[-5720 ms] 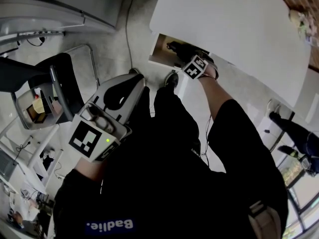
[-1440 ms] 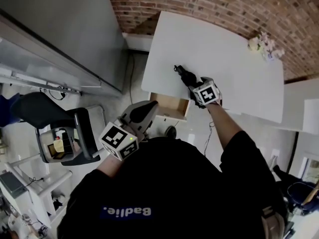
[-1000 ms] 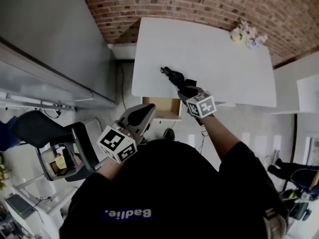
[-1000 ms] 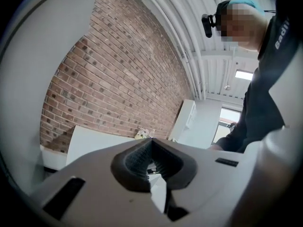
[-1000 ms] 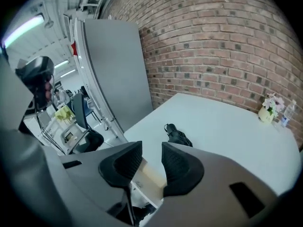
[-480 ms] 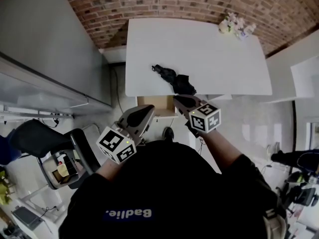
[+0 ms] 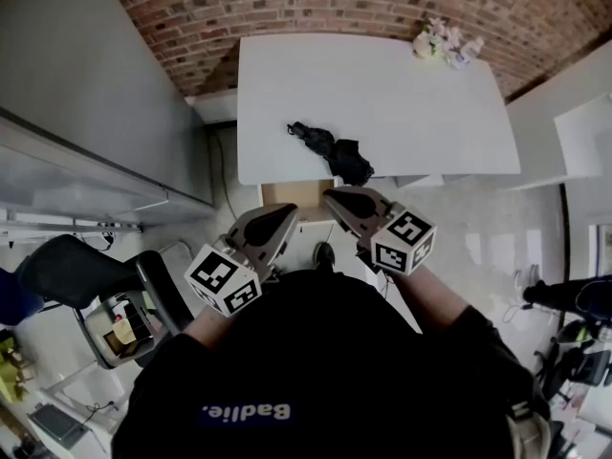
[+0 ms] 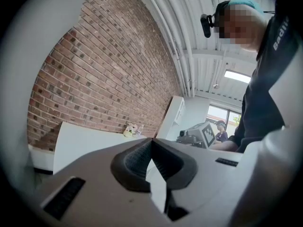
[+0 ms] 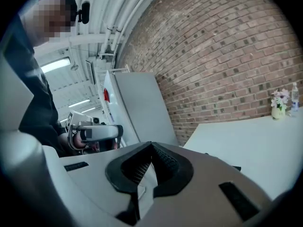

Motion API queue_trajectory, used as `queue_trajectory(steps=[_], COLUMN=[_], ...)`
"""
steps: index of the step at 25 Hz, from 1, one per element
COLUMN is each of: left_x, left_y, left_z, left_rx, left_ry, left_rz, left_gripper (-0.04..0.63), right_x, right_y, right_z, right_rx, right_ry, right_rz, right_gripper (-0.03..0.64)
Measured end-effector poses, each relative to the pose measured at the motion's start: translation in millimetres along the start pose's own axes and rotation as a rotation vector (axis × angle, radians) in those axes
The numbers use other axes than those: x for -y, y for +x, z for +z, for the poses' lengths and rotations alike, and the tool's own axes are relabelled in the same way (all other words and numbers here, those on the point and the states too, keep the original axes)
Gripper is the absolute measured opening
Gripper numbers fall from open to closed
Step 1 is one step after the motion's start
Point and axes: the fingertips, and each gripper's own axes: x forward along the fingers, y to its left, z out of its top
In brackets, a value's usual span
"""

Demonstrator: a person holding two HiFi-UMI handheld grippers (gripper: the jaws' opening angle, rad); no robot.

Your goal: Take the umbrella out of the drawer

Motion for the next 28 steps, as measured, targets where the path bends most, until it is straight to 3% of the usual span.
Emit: queue_trajectory(steps=[6, 28], left_x=[4, 2], left_y=[-5, -12], left_z=[-1, 7], left_rx=[-0.012, 0.006], left_ry=[0.004, 0.015], left_rz=[-0.006, 0.009], left_gripper=[-0.003, -0.003], right_x=[-20, -28], right_y=[0, 7], right_z=[21, 22], right_rx=[0.030, 0.018], right_ry=[-0.066, -0.081], right_rz=[0.041, 0.059], right_gripper=[0.029, 0.029])
